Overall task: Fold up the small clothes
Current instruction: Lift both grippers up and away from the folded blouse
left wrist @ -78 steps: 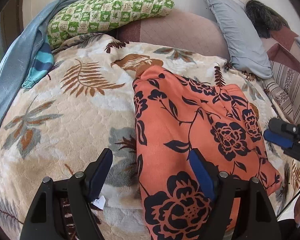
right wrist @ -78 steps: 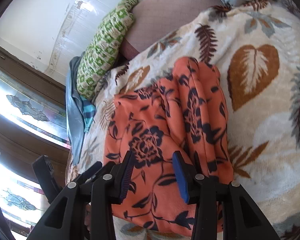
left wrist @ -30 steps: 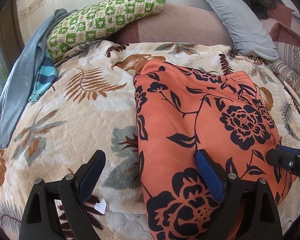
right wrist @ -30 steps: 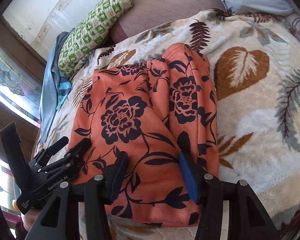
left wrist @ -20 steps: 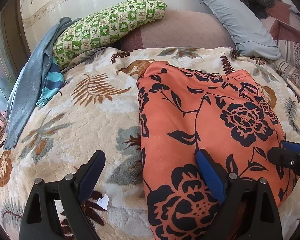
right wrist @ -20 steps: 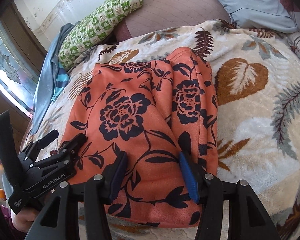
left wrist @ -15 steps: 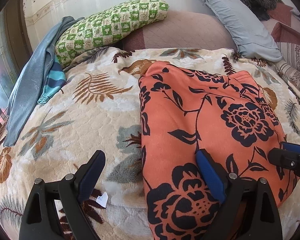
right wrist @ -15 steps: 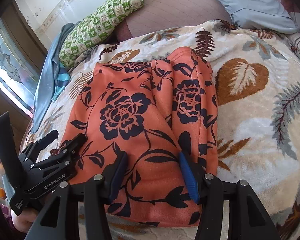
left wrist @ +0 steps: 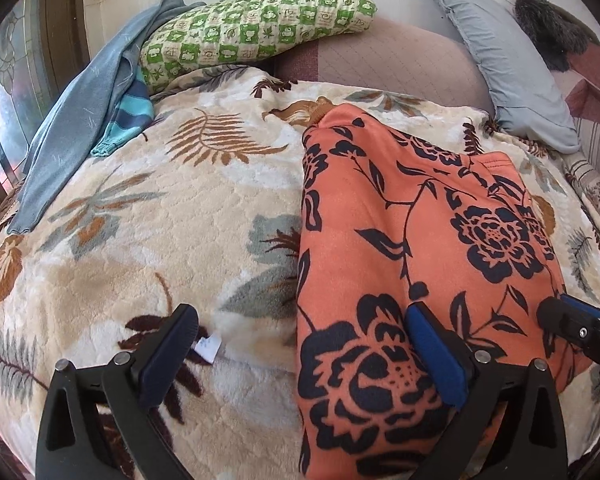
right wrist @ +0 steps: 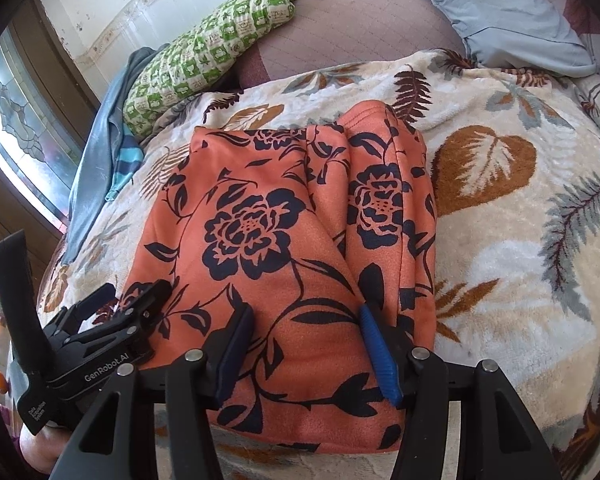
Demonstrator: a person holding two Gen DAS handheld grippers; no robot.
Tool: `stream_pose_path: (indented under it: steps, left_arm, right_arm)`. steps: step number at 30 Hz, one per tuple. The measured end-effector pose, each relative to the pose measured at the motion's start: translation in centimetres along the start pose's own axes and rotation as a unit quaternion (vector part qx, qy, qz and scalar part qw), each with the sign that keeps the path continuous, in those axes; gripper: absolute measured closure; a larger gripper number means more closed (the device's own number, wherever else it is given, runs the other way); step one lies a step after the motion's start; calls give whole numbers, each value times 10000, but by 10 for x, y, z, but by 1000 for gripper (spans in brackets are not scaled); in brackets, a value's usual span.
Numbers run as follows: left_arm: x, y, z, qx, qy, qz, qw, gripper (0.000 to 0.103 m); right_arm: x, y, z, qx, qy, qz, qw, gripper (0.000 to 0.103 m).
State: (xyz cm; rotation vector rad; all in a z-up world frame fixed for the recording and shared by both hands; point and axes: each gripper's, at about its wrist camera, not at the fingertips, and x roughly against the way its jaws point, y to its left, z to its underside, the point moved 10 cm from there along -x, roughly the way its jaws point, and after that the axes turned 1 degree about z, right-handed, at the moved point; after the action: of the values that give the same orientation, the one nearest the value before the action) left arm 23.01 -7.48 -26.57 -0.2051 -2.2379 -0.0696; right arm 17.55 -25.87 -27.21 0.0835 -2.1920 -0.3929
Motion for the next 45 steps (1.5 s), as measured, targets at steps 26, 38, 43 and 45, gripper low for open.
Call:
stream_pose_path:
  steps: [26, 38, 43, 45]
  left_arm:
    - [252, 24, -29, -248, -1593, -728, 9842, 0]
    - [297, 28, -39, -173, -1809, -729, 9806, 0]
    - [299, 24, -41, -149, -1768, -588, 9824, 0]
    - [299, 24, -41, -158, -1752, -604, 9825, 0]
  right_arm:
    - [218, 48, 10, 432, -1514, -71, 9875, 40]
    - [255, 78, 10, 702, -1759, 193, 9817, 38]
    - [252, 83, 15, 797, -1706, 186, 9819, 38]
    - [252, 85, 14, 822, -1707, 153, 9818, 38]
